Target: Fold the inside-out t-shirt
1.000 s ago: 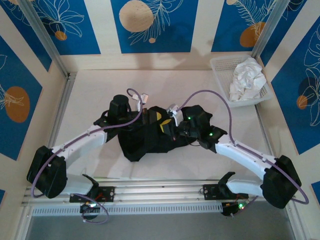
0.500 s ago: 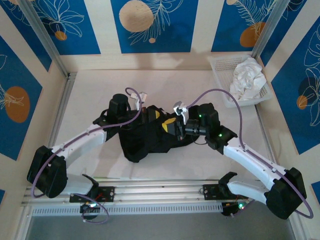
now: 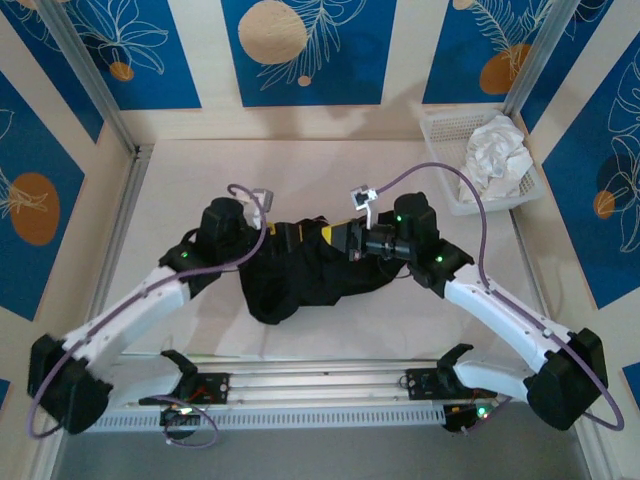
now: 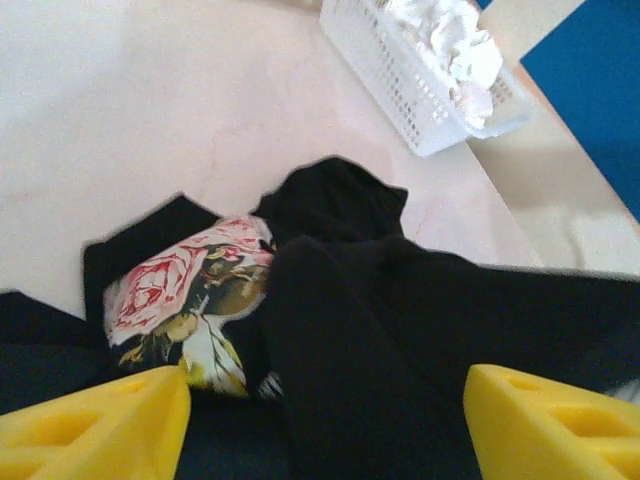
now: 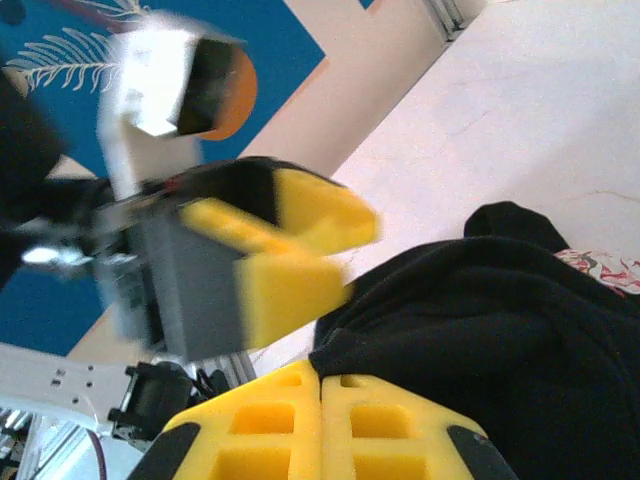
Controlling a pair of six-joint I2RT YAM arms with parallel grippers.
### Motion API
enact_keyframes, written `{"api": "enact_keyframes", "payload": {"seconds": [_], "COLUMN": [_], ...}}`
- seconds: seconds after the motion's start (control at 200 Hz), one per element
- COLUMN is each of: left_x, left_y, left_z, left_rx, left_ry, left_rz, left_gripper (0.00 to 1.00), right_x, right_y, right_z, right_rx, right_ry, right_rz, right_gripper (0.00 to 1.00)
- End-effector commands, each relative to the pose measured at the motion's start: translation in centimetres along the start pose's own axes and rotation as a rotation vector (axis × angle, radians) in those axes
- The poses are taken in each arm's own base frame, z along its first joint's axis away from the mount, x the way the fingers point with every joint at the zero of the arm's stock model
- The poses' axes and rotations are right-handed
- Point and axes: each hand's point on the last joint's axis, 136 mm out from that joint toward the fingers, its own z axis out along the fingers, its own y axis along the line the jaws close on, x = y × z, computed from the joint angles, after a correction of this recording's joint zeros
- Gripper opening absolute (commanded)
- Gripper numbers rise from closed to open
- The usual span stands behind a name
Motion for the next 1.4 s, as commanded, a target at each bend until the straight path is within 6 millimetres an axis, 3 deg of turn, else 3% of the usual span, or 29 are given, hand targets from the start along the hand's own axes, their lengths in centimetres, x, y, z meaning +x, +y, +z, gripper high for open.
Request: {"api": "enact_keyframes", "payload": {"seconds": [0.0, 0.07, 0.165, 0.265, 0.395, 0.445, 0.635, 0.765, 0.91, 1.14, 1.265, 1.395], "left_x": [0.9, 1.3, 2.4, 2.8, 2.2, 2.0, 1.3, 0.7, 0.0, -0.8, -0.5, -0.5], "left_y": [0.6, -1.0, -2.9, -3.2, -1.2, 0.1, 4.3, 4.6, 2.2, -5.0, -8.3, -9.2], "left_z": [-1.9, -1.8, -0.3, 1.8, 3.0, 3.0, 2.4, 1.6, 0.1, -2.1, -0.9, 1.3], "left_rx": [-0.145, -0.122, -0.083, -0.092, -0.196, -0.235, -0.335, -0.358, -0.262, 0.015, 0.142, 0.177], "left_ry": [-0.029, -0.026, 0.018, 0.062, 0.044, 0.04, 0.055, 0.051, 0.012, -0.102, -0.077, -0.057], "left_rz": [0.151, 0.201, 0.257, 0.284, 0.312, 0.31, 0.278, 0.306, 0.343, 0.378, 0.383, 0.355], "left_gripper": [0.76, 0.76, 0.75, 0.69, 0.42, 0.37, 0.35, 0.41, 0.57, 0.64, 0.58, 0.51], "right_x": [-1.7, -2.0, -2.7, -3.3, -4.3, -4.8, -5.5, -5.5, -5.3, -5.5, -5.5, -5.6], "right_y": [0.2, 0.5, 1.2, 2.0, 2.6, 3.1, 5.0, 4.6, 3.4, 2.7, 2.9, 3.1], "right_z": [0.0, 0.2, 0.2, -0.1, -1.8, -2.6, -2.9, -1.9, -0.8, 0.3, 0.7, 0.7], "right_rx": [0.023, 0.012, -0.022, -0.068, -0.11, -0.135, -0.244, -0.281, -0.259, -0.234, -0.241, -0.245], "right_ry": [-0.013, -0.004, 0.0, 0.0, -0.016, -0.02, 0.001, 0.008, 0.018, 0.027, 0.036, 0.036], "right_rz": [0.072, 0.087, 0.108, 0.124, 0.136, 0.136, 0.126, 0.168, 0.218, 0.253, 0.258, 0.264], "right_gripper": [0.0, 0.0, 0.0, 0.0, 0.0, 0.0, 0.0, 0.0, 0.0, 0.0, 0.0, 0.0]}}
